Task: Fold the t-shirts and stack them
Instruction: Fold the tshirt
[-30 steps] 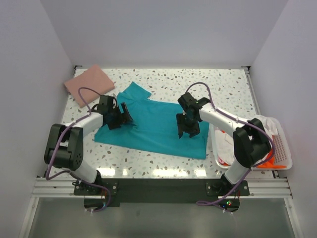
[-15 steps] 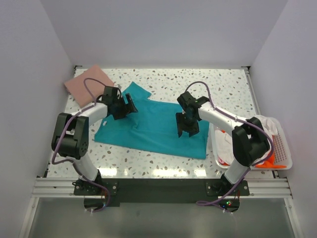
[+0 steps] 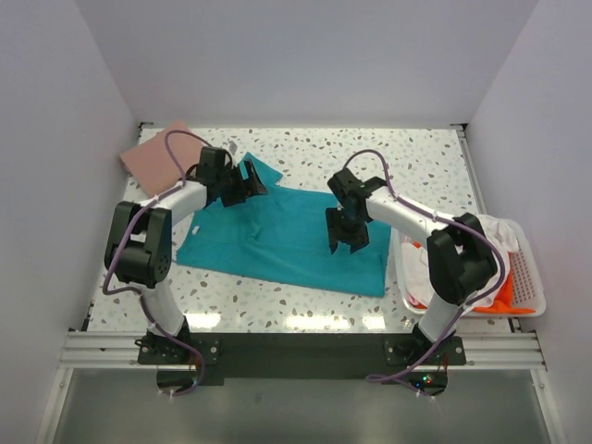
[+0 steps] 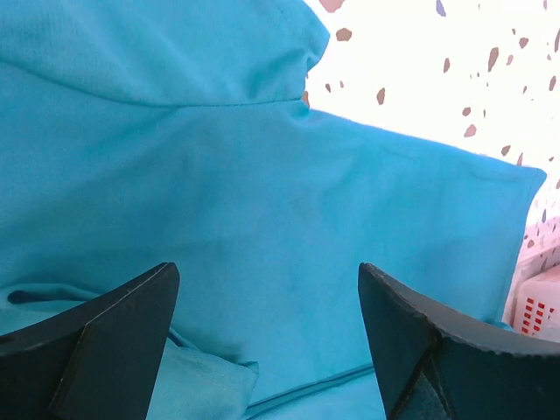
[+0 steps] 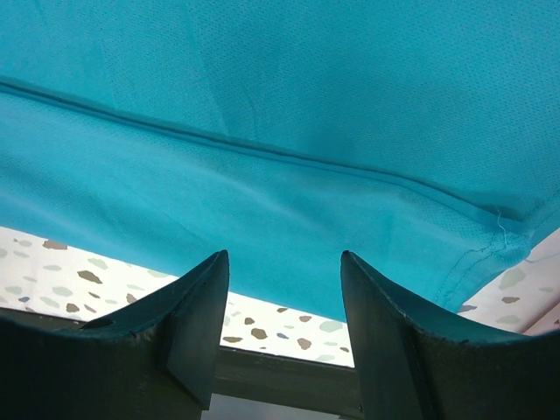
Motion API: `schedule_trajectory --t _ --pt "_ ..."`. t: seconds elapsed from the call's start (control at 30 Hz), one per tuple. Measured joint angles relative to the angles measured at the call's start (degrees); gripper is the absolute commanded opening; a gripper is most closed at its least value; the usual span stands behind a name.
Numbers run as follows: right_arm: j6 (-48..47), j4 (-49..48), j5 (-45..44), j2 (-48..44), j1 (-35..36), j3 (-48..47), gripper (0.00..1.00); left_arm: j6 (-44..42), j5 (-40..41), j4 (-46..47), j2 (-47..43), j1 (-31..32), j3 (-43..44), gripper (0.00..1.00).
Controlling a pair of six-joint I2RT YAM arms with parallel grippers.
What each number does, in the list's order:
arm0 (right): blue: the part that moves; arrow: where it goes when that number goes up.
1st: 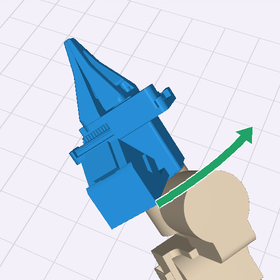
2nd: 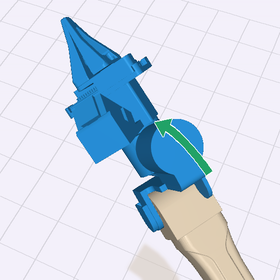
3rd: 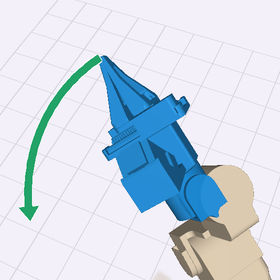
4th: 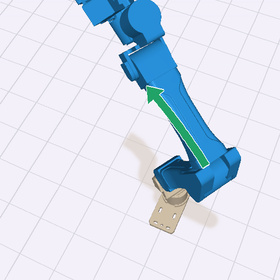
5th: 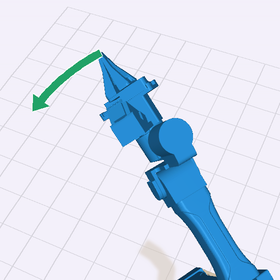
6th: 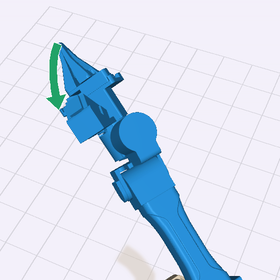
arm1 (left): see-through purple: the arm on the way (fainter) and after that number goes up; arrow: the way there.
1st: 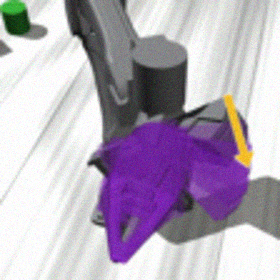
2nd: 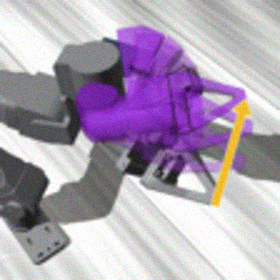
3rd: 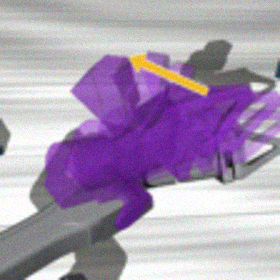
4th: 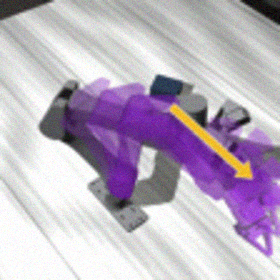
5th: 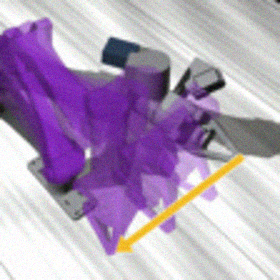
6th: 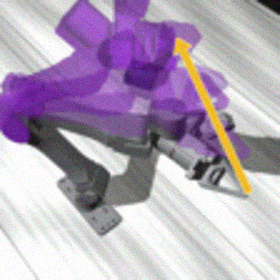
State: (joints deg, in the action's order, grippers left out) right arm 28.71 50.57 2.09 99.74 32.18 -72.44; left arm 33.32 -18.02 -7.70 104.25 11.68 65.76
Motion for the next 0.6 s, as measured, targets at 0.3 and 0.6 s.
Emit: schedule_trajectory --t 0.3,0.6 --pt "0.37 -2.49 0.00 3.10 0.00 0.00 0.58 -3.32 1.92 -2.29 -1.33 -0.50 -0.22 0.89" --pt "0.87 -8.76 -0.09 5.79 0.00 1.73 0.58 -5.46 3.52 -2.62 -4.07 -3.02 -7.30 0.89"
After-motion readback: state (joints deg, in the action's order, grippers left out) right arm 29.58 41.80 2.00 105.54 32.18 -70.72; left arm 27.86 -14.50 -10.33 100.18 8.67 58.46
